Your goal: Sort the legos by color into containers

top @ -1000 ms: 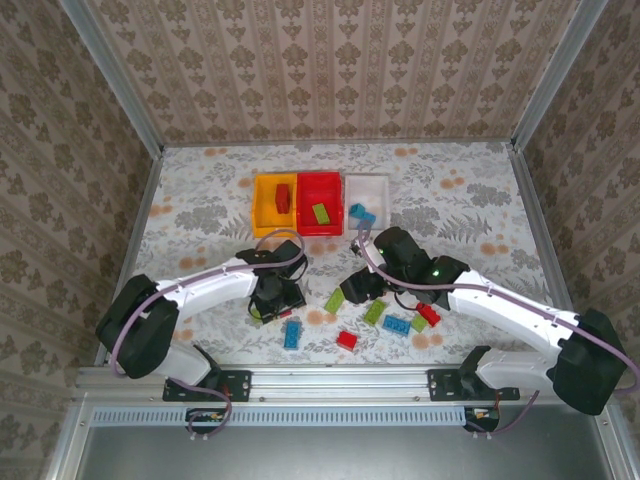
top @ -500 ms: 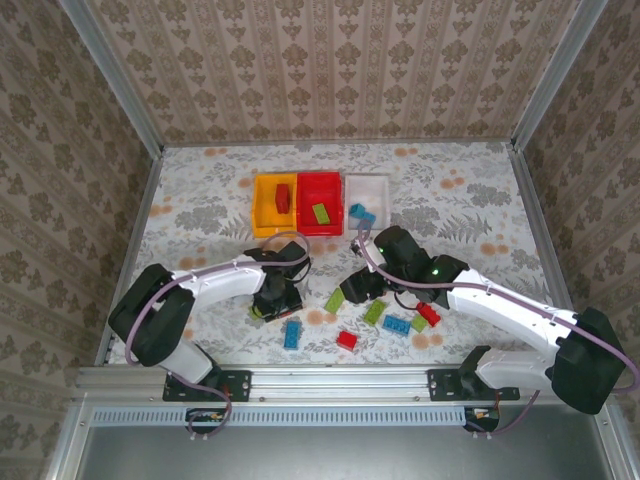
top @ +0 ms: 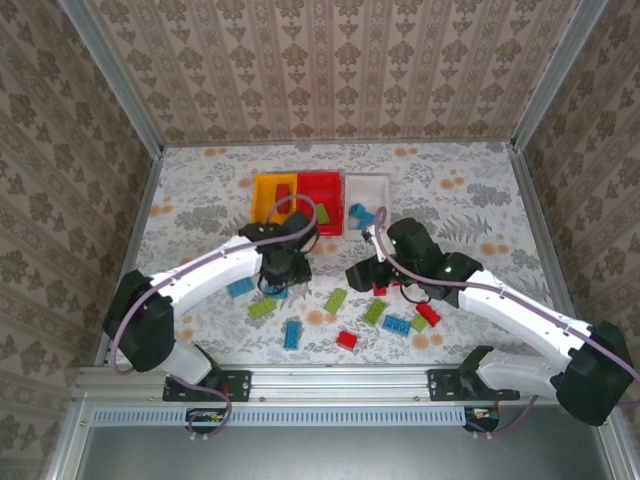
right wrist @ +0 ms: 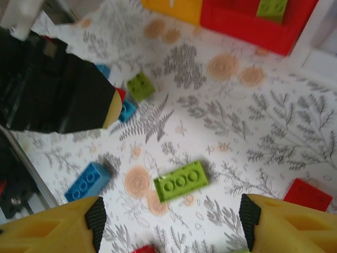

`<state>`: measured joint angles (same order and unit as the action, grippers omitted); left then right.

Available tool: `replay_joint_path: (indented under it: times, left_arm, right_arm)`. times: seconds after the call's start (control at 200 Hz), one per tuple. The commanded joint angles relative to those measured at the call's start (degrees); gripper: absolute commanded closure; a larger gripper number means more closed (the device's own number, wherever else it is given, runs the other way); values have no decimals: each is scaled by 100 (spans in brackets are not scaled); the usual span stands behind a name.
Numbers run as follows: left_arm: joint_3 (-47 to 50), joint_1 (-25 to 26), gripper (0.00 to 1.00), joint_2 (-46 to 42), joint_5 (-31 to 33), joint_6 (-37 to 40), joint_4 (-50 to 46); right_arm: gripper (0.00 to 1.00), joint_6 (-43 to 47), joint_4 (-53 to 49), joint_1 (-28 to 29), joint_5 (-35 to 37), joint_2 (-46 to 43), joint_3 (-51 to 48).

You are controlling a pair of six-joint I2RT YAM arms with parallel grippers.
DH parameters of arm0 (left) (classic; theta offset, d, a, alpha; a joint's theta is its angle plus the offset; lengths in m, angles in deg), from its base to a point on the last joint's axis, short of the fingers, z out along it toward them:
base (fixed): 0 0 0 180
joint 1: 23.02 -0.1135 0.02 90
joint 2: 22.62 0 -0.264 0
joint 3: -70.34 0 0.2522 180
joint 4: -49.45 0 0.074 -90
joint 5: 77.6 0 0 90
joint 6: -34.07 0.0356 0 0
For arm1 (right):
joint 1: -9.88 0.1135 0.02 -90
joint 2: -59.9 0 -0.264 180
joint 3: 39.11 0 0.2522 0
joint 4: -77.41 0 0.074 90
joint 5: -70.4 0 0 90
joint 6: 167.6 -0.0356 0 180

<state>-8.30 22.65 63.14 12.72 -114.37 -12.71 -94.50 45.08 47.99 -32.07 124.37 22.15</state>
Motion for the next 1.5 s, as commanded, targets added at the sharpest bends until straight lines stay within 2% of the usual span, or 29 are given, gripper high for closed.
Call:
replay_joint_path:
  times: [0.0, 0.125, 0.27, 0.455, 0.645, 0.815, 0.99, 1.1, 1.19, 1.315, 1.495]
  left_arm:
    - [-704, -476, 79, 17, 270, 804, -620]
    - [-1414, -1118, 79, 485, 251, 1515, -732]
    - [-2159, -1695, 79, 1174, 240, 2155, -673]
    - [-3177, -1913, 79, 2279, 394, 2773, -761]
    - [-3777, -2217, 79, 3059, 530, 3005, -733]
    - [-3795, -2321, 78, 3348, 514, 3125, -609]
    - [-3643, -2352, 72, 3496, 176, 3172, -357]
    - [-3548, -2353, 71, 3525, -37, 3147, -198]
    - [-3463, -2350, 71, 3518, -191, 3145, -85]
    - [-3383, -2352, 71, 3562, -295, 3145, -52]
    - [-3239, -2356, 68, 3554, -358, 3128, 32]
  right_arm:
    - [27, -446, 680, -281, 20, -159, 251]
    - [27, -894, 1133, -627, -144, 105, 413]
    - [27, -970, 1167, -691, -47, 474, 682]
    - [27, -1193, 1176, -699, -10, 855, 874]
    - [27, -1425, 1297, -699, -37, 996, 884]
    - [27, -1449, 1255, -700, -27, 1040, 884]
    - [27, -1459, 1265, -694, -80, 1139, 919]
    - [27, -1378, 1708, -633, -356, 1159, 839]
    - [26, -1057, 2083, -404, -390, 1162, 847]
    - [25, -461, 1739, 37, -174, 1436, 1333]
    - [24, -394, 1747, 298, -70, 1766, 1560]
